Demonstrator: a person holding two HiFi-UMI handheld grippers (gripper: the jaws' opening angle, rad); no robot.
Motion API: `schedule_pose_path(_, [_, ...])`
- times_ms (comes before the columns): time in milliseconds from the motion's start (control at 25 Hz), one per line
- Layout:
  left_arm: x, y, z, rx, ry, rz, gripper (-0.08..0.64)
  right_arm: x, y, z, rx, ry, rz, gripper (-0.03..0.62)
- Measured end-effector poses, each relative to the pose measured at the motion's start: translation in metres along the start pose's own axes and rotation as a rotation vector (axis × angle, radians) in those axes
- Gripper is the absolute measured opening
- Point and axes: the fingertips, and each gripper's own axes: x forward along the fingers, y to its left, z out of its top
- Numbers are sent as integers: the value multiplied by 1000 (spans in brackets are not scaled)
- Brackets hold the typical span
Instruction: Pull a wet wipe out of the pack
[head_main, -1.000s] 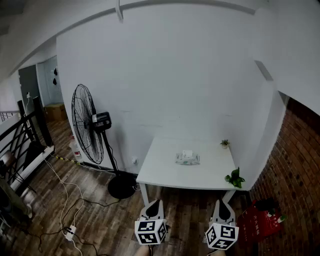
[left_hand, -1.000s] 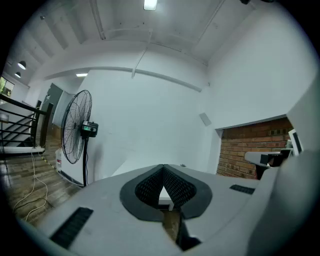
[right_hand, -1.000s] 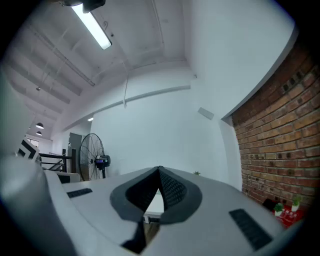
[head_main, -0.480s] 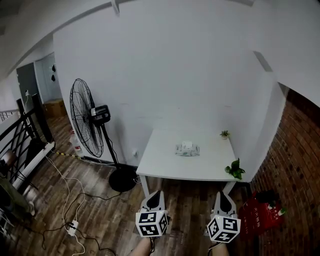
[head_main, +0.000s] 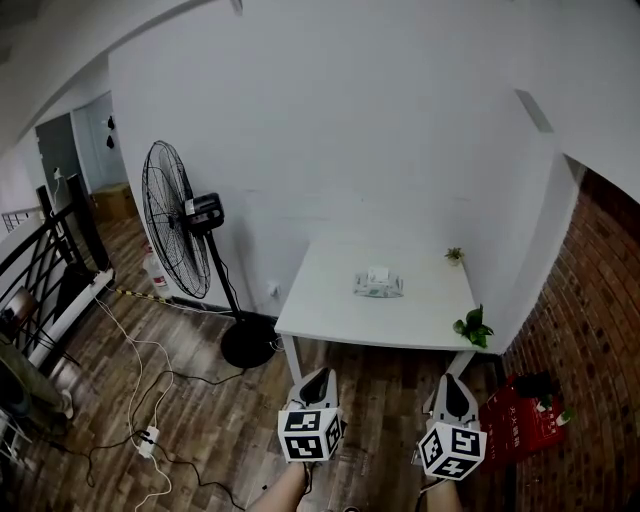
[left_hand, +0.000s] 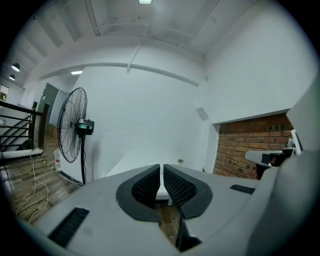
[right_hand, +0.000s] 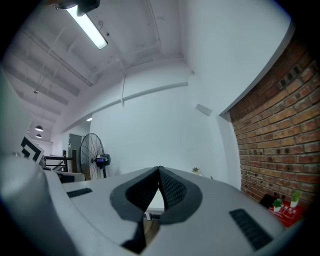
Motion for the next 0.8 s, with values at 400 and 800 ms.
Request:
schedule_pose_path(400, [-1, -2, 5, 22, 10, -17, 71, -6, -5, -4, 20, 14, -33, 2])
schedule_pose_path(800, [-2, 12, 7, 55, 14, -40, 130, -12, 5, -10, 21, 19, -74, 2])
